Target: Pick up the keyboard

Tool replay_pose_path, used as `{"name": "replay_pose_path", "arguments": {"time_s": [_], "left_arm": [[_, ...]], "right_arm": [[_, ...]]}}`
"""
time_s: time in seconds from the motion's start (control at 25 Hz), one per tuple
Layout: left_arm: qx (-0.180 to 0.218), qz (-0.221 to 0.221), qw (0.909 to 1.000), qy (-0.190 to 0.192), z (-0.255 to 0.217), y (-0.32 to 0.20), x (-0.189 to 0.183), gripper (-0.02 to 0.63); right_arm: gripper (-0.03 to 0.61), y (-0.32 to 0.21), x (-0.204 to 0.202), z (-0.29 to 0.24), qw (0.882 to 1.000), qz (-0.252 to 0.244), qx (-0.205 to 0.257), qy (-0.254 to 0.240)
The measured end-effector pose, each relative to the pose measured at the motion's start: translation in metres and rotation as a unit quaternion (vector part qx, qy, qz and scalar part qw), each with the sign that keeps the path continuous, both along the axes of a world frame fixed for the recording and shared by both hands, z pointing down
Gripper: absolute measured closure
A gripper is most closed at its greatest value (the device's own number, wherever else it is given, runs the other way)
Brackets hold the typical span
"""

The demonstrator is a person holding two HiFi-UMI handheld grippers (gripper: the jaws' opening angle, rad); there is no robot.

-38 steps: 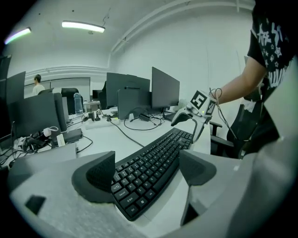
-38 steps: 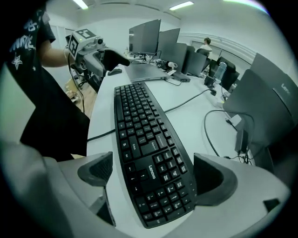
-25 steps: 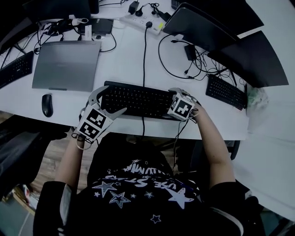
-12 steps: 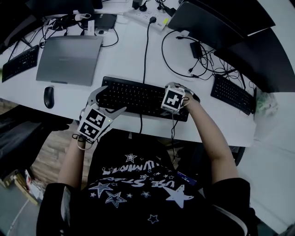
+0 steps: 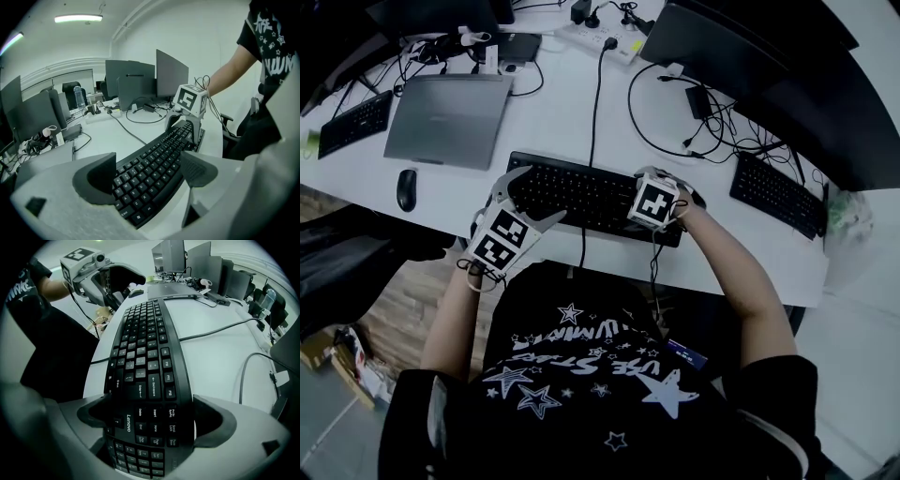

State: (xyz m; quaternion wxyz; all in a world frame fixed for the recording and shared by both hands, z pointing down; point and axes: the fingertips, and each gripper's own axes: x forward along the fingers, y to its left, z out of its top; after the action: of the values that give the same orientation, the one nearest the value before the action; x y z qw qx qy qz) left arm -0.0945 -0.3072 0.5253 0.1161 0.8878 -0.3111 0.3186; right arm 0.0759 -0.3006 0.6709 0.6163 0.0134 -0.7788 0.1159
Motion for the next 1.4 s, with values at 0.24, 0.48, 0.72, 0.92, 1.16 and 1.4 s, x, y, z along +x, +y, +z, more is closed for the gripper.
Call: {"name": "replay_pose_path", "arguments": {"time_s": [0.24, 0.48, 0.72, 0.92, 1.16, 1.4], "left_arm": [[0.008, 0.011, 0.9995, -0.028, 0.005, -0.004, -0.006, 0.19], [0.02, 0.042, 0.9977, -0.049, -0.001, -0.014, -0.008, 0.19], [0.036, 0.093, 0.9921, -0.077, -0.005, -0.02, 0.001, 0.19], [0.035, 0.168, 0.9773, -0.124, 0.003, -0.017, 0.011, 0.19], [-0.024, 0.27, 0.9471, -0.172, 0.017, -0.004, 0.022, 0.19], [-0.066, 0.338, 0.9087, -0.236, 0.038, 0.004, 0.026, 0.19]], "right_arm": [[0.038, -0.011, -0.012, -0.046, 0.996, -0.023, 0.088, 0.012], [0.038, 0.0, -0.019, -0.069, 0.991, -0.022, 0.125, 0.04], [0.037, 0.005, -0.02, -0.078, 0.983, -0.017, 0.17, 0.067], [0.037, 0.007, -0.02, -0.084, 0.974, -0.012, 0.214, 0.077], [0.037, 0.012, -0.02, -0.092, 0.961, -0.008, 0.264, 0.086], [0.037, 0.02, -0.019, -0.097, 0.946, -0.006, 0.312, 0.087]]}}
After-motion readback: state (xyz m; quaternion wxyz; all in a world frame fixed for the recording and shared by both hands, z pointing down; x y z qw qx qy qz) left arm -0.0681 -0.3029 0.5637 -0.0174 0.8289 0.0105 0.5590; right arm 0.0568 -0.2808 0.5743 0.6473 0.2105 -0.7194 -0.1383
